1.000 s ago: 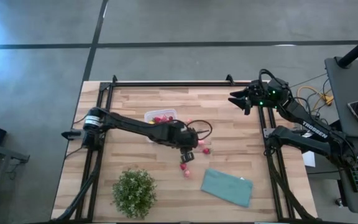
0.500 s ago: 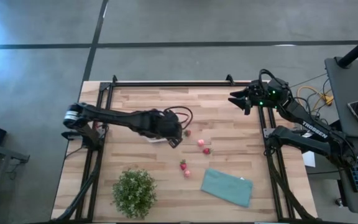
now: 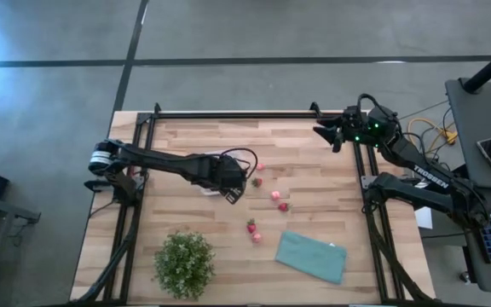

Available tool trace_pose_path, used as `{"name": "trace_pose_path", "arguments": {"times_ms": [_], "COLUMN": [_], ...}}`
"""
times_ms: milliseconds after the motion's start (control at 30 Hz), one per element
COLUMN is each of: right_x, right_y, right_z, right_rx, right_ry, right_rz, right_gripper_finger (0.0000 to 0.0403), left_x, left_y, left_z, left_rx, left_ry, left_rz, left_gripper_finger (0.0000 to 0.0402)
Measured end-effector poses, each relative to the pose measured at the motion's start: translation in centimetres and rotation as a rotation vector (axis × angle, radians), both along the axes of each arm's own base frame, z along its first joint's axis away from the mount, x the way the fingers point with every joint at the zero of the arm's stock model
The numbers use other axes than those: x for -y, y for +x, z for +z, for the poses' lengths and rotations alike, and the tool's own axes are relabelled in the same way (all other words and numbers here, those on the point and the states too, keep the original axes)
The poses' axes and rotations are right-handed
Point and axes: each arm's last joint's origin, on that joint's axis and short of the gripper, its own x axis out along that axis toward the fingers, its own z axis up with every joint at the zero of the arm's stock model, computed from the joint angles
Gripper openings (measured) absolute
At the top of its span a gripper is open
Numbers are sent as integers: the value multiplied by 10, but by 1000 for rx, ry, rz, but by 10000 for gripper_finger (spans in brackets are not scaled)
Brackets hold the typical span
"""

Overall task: Pick and placing Produce into tupperware
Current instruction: Put the red strawberry into the transparent bin

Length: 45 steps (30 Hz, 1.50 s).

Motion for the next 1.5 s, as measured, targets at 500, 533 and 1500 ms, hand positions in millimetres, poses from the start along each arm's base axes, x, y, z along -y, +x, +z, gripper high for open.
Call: {"name": "trace_pose_path", "arguments": {"times_ms": [500, 533, 1500], "right_x": [16, 17, 2], "right_y": [16, 18, 107], "right_z": [-18, -21, -18], "right_rx": [22, 8, -859], "right_ry": [337, 350, -58], "right_rz": [-51, -54, 281], "right_gripper_finger": [226, 226, 226], "left_x": [-24, -27, -53], "left_y": [-3, -4, -11], "left_z": [-6, -7, -18], "left_rx": [-24, -27, -59], "left_ry": [-35, -44, -132], "left_rz": [59, 67, 171], "left_gripper_finger": [118, 122, 258]}}
